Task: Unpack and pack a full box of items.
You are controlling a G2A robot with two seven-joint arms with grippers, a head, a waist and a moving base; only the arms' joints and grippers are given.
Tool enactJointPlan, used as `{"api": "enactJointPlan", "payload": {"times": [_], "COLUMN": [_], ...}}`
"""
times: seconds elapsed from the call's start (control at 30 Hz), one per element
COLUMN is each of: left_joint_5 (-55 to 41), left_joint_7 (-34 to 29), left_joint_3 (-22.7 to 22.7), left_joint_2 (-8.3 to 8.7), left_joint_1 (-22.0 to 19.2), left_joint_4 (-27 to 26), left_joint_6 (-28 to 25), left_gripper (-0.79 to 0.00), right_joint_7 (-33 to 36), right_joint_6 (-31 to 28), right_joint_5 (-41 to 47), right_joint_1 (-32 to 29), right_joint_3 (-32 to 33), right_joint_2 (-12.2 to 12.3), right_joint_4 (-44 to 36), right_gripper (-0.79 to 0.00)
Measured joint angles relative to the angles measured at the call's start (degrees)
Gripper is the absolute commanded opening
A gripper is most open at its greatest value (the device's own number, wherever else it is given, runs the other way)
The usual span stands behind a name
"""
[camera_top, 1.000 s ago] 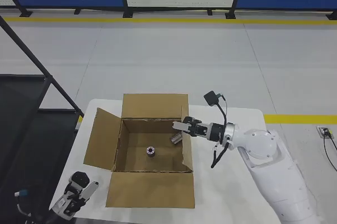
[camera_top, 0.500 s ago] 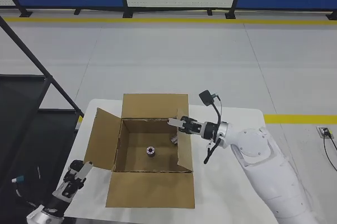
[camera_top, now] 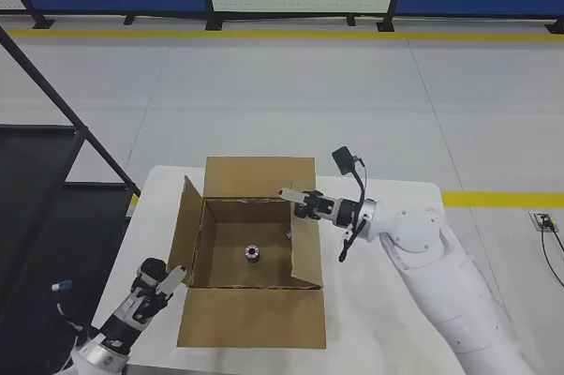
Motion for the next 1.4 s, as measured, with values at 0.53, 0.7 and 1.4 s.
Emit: {"api": "enactJointPlan", "payload": {"times": [0.53, 0.7, 1.4], "left_joint_5": [7.9, 9.0, 10.9], "left_joint_7": [-13.8, -14.8, -16.8], "left_joint_3": [14.2, 16.6, 21.2], "left_joint_2": [0.24, 0.18, 0.12], "left_joint_1": [-15.5, -17.6, -22.1], "left_joint_4": [4.2, 5.8, 12.1], "left_joint_6": [10.4, 11.4, 13.7], "left_gripper": [0.000, 0.000, 0.000], "right_joint_7": [3.6, 6.1, 4.7], "right_joint_6": [-7.8, -7.1, -0.7], "right_joint_5": [6.0, 5.0, -0.5], "right_joint_1": [3.0, 0.3, 6.0], "right_joint_3": [-3.7, -1.9, -9.2], "right_joint_2": [-1.7, -0.7, -3.1], "right_joint_4": [11.3, 9.5, 15.2], "right_gripper": [0.000, 0.000, 0.000]}}
